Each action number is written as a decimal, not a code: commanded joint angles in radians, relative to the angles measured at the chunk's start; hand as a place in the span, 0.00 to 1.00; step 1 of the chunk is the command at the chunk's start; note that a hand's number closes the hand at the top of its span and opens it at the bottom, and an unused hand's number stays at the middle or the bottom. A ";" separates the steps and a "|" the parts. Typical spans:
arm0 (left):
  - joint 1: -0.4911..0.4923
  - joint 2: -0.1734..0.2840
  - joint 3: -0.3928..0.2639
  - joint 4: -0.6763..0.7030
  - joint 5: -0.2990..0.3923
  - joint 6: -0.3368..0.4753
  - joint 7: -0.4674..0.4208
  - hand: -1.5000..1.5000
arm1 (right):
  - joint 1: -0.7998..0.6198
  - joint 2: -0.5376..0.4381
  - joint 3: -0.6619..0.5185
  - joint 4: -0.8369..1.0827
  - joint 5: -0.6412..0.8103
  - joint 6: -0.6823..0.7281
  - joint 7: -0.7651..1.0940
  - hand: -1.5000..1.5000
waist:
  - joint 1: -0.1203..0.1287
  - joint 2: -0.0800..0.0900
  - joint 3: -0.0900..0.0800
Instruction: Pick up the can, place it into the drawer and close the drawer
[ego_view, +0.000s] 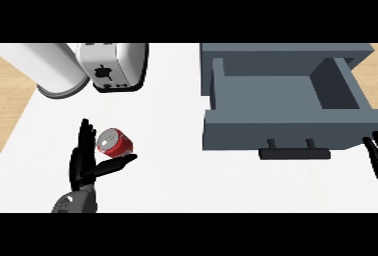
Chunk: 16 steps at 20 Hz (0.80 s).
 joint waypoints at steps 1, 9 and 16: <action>-0.037 -0.003 0.005 0.060 0.017 -0.010 -0.028 0.00 | -0.028 -0.034 -0.052 -0.045 -0.068 0.013 0.087 0.00 | -0.001 0.000 0.000; -0.124 -0.025 -0.013 0.175 0.004 0.010 -0.064 0.00 | 0.026 0.026 0.014 -0.009 0.009 0.016 -0.006 0.00 | -0.003 0.001 0.000; -0.139 -0.045 -0.031 0.149 0.007 0.044 -0.070 1.00 | 0.017 0.026 0.030 0.000 0.027 -0.018 -0.024 0.00 | 0.000 0.000 0.000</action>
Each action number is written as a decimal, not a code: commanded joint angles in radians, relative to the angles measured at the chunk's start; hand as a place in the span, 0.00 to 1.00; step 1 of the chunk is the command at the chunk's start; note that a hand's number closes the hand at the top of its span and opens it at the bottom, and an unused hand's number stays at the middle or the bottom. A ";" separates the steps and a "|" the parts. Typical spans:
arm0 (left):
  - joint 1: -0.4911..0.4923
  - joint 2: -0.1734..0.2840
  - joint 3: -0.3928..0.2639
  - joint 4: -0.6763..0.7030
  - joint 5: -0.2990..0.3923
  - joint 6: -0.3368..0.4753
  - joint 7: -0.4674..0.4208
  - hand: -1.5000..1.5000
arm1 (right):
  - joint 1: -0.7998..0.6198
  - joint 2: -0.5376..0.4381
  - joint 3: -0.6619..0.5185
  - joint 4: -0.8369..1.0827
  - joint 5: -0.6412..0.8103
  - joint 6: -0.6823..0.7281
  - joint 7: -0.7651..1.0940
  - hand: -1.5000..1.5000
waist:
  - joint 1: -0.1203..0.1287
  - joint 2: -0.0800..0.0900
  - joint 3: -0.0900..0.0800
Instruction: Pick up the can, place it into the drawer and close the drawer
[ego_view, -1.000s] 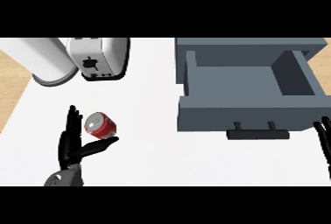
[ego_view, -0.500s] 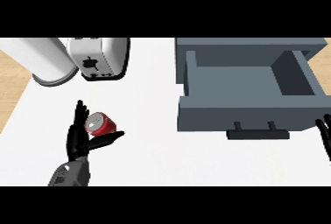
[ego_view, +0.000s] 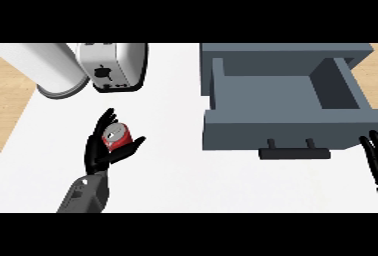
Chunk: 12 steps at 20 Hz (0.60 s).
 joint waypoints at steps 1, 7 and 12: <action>0.012 0.006 0.012 0.033 0.028 -0.051 -0.068 1.00 | -0.042 -0.032 -0.054 -0.002 -0.066 0.007 0.052 0.00 | 0.001 0.000 0.000; -0.026 -0.025 -0.011 -0.038 0.063 -0.086 0.009 1.00 | -0.041 -0.031 -0.050 0.035 -0.067 -0.002 0.026 0.00 | 0.004 0.000 0.000; -0.059 -0.018 -0.048 -0.122 0.045 -0.058 0.075 1.00 | -0.010 -0.008 -0.023 -0.030 -0.025 -0.005 0.044 0.00 | 0.003 -0.001 0.000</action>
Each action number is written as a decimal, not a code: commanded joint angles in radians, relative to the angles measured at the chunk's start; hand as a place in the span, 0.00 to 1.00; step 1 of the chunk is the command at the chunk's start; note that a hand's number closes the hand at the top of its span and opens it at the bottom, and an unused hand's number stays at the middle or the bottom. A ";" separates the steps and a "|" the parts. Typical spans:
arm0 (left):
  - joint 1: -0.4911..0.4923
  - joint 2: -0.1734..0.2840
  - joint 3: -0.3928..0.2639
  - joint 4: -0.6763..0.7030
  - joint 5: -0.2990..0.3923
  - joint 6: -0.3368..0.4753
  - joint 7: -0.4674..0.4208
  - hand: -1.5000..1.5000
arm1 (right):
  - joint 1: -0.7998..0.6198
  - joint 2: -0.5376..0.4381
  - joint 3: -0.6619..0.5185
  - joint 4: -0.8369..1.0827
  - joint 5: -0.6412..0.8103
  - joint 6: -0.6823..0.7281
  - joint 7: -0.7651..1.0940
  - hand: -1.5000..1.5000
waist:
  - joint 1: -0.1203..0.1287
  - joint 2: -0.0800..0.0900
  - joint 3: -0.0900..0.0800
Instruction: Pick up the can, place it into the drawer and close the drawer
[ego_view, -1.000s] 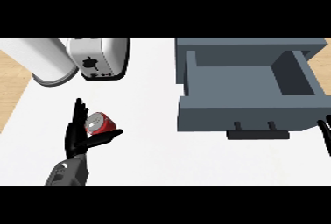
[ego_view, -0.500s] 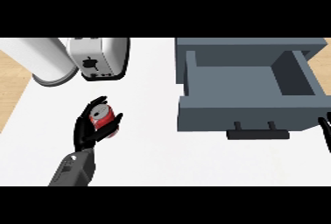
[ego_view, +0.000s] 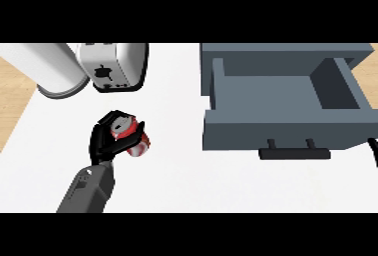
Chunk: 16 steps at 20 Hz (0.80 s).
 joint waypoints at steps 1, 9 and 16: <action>-0.002 0.012 -0.031 -0.140 0.006 0.000 0.098 1.00 | 0.077 0.025 0.010 -0.044 -0.015 0.025 -0.017 0.00 | 0.001 -0.002 0.000; 0.114 0.080 -0.048 -0.263 0.034 -0.132 0.122 1.00 | 0.033 -0.005 -0.009 -0.071 -0.031 0.007 0.064 0.00 | 0.002 -0.001 0.000; 0.069 0.088 -0.123 -0.456 0.022 -0.142 0.323 1.00 | 0.027 -0.002 -0.017 -0.051 -0.025 0.002 0.017 0.00 | 0.003 -0.002 0.000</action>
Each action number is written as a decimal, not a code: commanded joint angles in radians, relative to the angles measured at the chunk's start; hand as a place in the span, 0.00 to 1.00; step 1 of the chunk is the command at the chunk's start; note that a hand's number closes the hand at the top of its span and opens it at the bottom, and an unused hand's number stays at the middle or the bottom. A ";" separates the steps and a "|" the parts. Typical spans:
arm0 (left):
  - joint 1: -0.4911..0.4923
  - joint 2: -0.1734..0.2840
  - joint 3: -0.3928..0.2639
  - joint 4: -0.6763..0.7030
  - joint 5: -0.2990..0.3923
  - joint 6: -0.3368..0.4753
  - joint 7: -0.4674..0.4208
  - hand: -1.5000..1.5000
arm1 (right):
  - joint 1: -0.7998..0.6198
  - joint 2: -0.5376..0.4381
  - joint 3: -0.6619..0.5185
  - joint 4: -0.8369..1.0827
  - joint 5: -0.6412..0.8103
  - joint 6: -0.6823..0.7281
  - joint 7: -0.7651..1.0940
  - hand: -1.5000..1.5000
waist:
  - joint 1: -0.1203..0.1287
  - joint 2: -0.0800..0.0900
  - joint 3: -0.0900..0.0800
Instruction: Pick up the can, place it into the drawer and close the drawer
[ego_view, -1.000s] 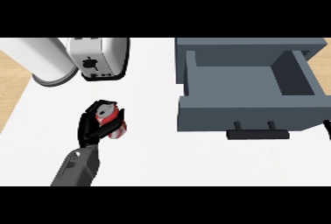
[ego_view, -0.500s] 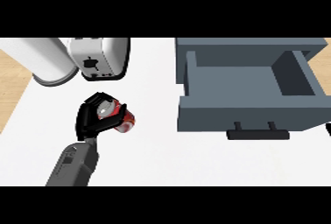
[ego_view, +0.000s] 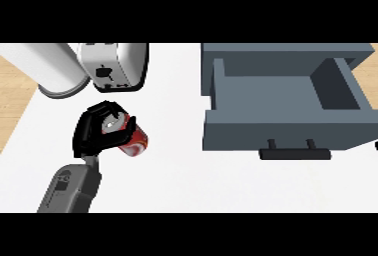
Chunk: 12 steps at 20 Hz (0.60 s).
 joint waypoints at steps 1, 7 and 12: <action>-0.001 0.019 -0.035 -0.121 -0.019 -0.003 0.097 1.00 | -0.048 -0.017 -0.005 -0.024 -0.014 -0.015 0.078 0.00 | 0.001 0.000 0.000; -0.068 -0.053 -0.136 -0.288 -0.110 0.120 0.249 1.00 | 0.038 -0.011 -0.052 -0.065 -0.065 0.023 0.032 0.00 | -0.006 -0.001 0.000; -0.266 -0.090 -0.146 -0.243 -0.126 0.150 0.391 1.00 | 0.065 0.021 0.036 -0.049 0.008 0.007 -0.015 0.00 | -0.012 0.000 0.000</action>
